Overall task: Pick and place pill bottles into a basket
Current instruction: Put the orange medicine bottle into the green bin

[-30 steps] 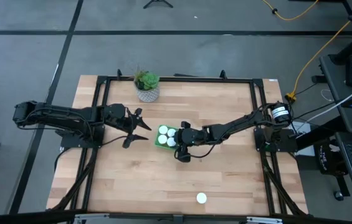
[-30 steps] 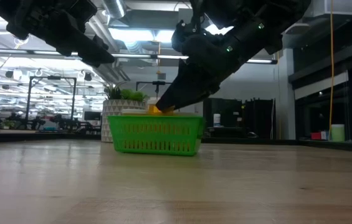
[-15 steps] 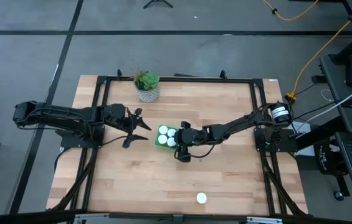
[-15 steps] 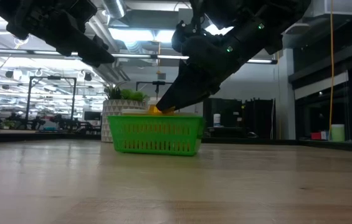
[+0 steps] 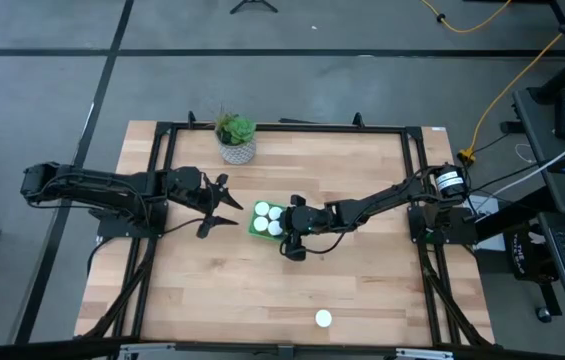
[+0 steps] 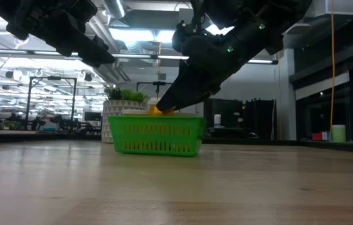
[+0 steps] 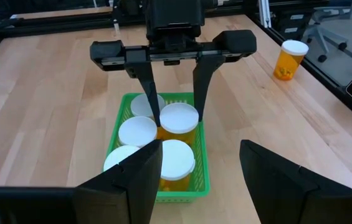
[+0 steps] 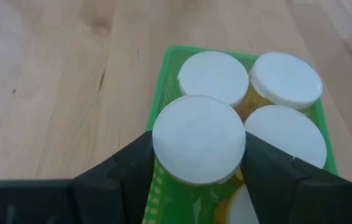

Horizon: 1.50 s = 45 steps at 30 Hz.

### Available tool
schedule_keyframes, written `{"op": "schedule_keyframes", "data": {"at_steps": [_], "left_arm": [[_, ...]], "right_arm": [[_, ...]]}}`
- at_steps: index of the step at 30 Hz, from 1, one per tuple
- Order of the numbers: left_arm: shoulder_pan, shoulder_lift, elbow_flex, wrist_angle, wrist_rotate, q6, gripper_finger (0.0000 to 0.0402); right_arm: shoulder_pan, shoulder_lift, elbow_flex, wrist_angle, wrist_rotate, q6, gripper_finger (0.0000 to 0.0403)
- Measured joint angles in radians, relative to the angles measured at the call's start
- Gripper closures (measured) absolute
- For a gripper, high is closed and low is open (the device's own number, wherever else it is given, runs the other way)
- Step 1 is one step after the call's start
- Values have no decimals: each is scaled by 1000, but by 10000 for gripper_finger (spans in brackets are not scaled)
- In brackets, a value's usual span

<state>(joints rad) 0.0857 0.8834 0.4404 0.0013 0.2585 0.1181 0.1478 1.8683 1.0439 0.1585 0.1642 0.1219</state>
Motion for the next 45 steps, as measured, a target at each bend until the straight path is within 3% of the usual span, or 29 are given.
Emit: {"op": "schedule_keyframes", "data": {"at_steps": [11, 45], "left_arm": [[0, 0, 0, -3, 0, 0, 192], [0, 0, 0, -6, 0, 0, 192]], "right_arm": [[0, 24, 0, 19, 6, -3, 172], [0, 31, 0, 32, -1, -52, 169]]}}
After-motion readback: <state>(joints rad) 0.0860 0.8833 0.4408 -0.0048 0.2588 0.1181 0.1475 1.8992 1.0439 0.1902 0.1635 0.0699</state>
